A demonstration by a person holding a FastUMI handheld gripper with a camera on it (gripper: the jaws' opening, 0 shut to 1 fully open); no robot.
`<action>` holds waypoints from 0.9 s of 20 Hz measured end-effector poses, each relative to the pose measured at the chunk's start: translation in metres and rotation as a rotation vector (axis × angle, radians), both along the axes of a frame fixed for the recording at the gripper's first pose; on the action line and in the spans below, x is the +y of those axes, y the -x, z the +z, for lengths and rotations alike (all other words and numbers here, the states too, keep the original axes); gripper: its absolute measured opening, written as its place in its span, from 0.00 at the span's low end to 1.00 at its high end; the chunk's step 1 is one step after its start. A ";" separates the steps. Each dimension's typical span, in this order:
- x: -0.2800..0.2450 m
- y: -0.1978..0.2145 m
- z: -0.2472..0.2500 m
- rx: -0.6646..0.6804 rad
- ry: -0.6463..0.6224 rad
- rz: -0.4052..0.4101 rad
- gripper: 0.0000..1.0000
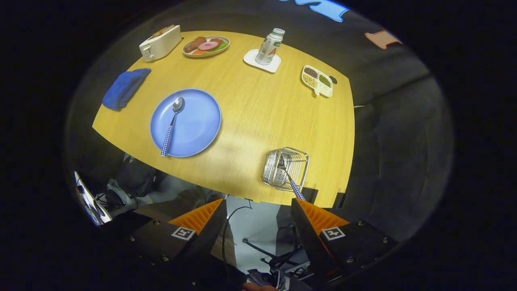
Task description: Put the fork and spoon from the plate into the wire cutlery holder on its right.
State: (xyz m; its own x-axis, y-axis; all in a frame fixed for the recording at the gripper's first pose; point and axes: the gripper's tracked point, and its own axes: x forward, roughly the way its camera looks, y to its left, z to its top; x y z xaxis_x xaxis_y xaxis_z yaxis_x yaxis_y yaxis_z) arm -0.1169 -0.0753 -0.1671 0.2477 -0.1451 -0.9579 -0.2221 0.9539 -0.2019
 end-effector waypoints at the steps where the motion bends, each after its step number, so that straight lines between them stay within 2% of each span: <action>1: 0.008 -0.002 0.000 -0.010 -0.008 0.000 0.98; 5: 0.048 -0.014 -0.003 -0.071 -0.063 0.010 0.98; 18: 0.141 -0.031 -0.039 -0.068 -0.200 0.025 0.98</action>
